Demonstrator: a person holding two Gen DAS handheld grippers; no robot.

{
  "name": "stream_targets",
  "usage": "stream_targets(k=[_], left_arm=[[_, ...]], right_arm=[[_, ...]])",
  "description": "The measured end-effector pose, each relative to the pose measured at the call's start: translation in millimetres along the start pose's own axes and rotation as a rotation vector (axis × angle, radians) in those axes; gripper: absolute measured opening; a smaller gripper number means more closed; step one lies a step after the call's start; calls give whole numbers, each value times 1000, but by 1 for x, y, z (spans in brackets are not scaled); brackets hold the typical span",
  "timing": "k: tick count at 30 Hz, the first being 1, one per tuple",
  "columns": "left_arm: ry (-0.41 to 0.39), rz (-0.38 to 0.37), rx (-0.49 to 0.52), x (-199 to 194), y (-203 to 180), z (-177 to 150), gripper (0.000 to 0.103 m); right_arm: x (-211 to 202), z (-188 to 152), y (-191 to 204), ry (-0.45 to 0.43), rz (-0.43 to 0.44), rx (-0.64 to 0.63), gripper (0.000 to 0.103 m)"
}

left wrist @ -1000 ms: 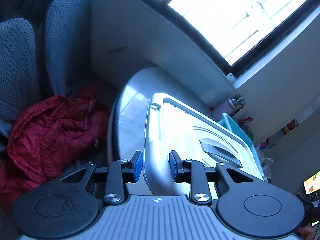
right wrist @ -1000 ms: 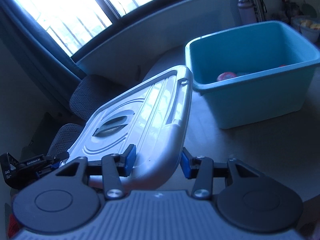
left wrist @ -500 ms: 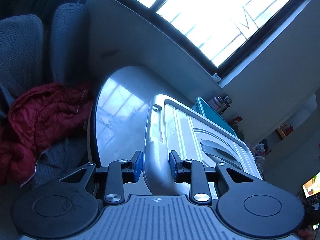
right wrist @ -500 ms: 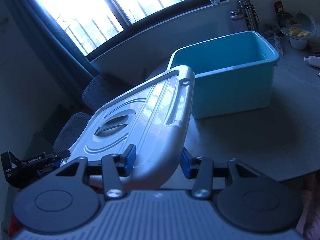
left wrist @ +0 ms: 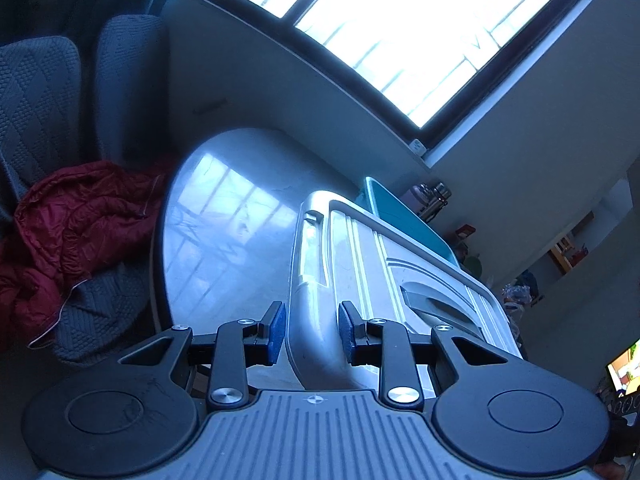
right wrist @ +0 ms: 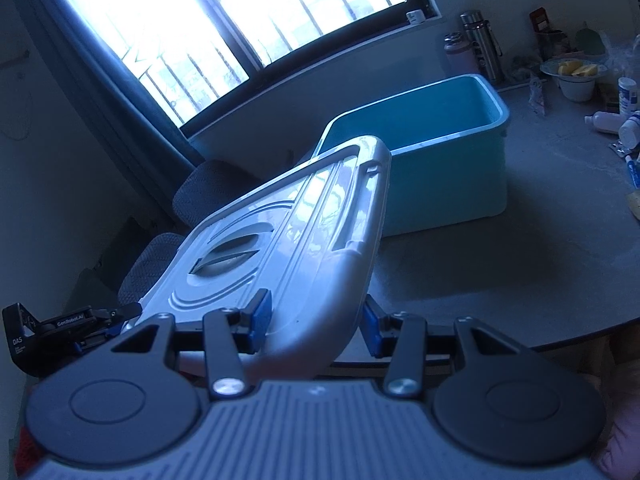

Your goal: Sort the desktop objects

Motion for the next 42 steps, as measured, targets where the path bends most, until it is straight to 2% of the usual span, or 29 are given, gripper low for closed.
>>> stream_targets(k=[6, 14, 19, 27, 42], left_arm=[[26, -15, 28, 20, -20, 2, 30], [30, -83, 88, 36, -39, 21, 30], [53, -93, 96, 44, -42, 28, 30], [42, -93, 105, 52, -47, 33, 30], [-3, -49, 119, 85, -104, 0, 30]], right_arm=[[-12, 1, -18, -26, -14, 26, 47], [-28, 6, -27, -71, -42, 40, 47], [-33, 10, -22, -100, -70, 44, 47], [-29, 11, -28, -129, -68, 51, 47], [-43, 28, -98, -129, -10, 22, 47]])
Point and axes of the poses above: each gripper's, at about its wrist camera, not at the fingertips, and x roughly the way its jaws point, y to its left, z to its top, the point moved 5 cm from there along x, roughly the way its jaws point, and after that the axes turned 5 degrees about -x, right-handed, at the moved point
